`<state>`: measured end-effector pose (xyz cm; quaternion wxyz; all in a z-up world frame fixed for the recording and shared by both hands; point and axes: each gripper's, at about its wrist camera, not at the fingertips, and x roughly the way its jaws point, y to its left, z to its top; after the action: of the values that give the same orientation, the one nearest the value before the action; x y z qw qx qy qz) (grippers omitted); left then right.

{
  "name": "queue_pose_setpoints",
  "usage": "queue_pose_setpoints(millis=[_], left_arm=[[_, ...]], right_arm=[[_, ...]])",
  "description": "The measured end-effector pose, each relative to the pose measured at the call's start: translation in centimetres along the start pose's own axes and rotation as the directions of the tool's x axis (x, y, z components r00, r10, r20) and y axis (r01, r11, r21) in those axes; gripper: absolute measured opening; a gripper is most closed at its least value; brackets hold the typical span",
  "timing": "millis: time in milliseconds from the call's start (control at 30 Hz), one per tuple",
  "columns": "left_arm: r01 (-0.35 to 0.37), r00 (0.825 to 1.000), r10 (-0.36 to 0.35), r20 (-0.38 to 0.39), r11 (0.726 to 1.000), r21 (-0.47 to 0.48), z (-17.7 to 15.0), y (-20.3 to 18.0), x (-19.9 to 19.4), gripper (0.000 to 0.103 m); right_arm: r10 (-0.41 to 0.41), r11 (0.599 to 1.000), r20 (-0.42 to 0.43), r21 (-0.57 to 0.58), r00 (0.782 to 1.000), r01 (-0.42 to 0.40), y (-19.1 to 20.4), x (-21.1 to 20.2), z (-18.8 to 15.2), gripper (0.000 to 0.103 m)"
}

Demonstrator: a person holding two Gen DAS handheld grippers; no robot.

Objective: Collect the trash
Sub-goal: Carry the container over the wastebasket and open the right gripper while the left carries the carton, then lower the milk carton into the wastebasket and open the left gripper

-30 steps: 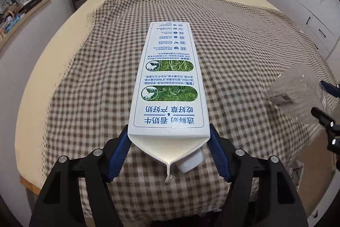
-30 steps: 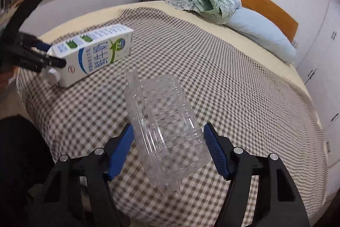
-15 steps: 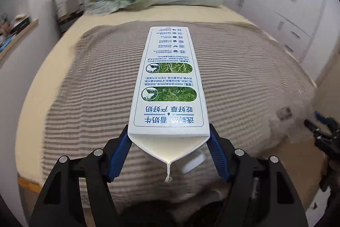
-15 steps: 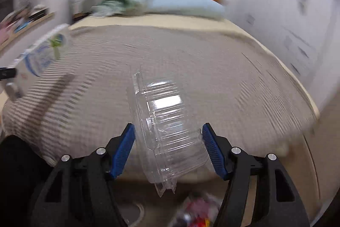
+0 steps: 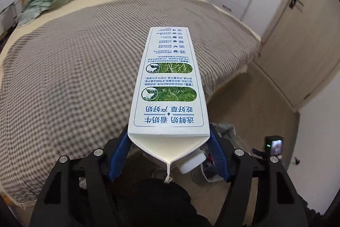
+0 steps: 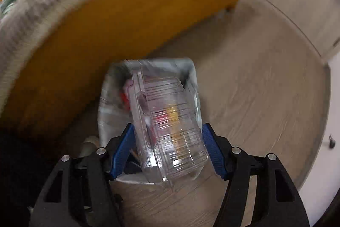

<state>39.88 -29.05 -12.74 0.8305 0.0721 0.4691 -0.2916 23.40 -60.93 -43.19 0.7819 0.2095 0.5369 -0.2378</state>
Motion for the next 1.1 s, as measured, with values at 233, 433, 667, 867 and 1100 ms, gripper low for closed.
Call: queue_pose_setpoints(millis=[233, 433, 667, 867, 1100], left_arm=[[0.008, 0.997, -0.002, -0.079, 0.997, 0.076, -0.6, -3.6, 3.5, 0.066], [0.001, 0.994, 0.017, -0.112, 0.987, 0.159, -0.8, -7.1, 6.2, 0.067], [0.083, 0.989, -0.056, -0.140, 0.977, 0.198, -0.8, -11.3, 7.0, 0.067], [0.172, 0.967, -0.139, -0.213, 0.975, 0.142, -2.4, -15.1, 8.8, 0.067], [0.233, 0.850, -0.259, -0.459, 0.966, -0.113, -6.6, -19.9, 19.6, 0.067]], right_arm=[[0.095, 0.993, -0.129, 0.083, 0.987, -0.085, -0.1, 10.1, 0.2, 0.063], [0.101, 0.995, -0.179, 0.007, 0.979, -0.102, 1.5, 10.8, 1.9, 0.077], [0.251, 0.967, -0.059, 0.069, 0.966, -0.247, -1.8, 3.7, 2.0, 0.078], [0.205, 0.956, 0.073, 0.200, 0.976, -0.216, -8.4, -2.7, 2.6, 0.078], [0.173, 0.939, 0.100, 0.283, 0.980, -0.195, -13.0, -5.6, 0.5, 0.078]])
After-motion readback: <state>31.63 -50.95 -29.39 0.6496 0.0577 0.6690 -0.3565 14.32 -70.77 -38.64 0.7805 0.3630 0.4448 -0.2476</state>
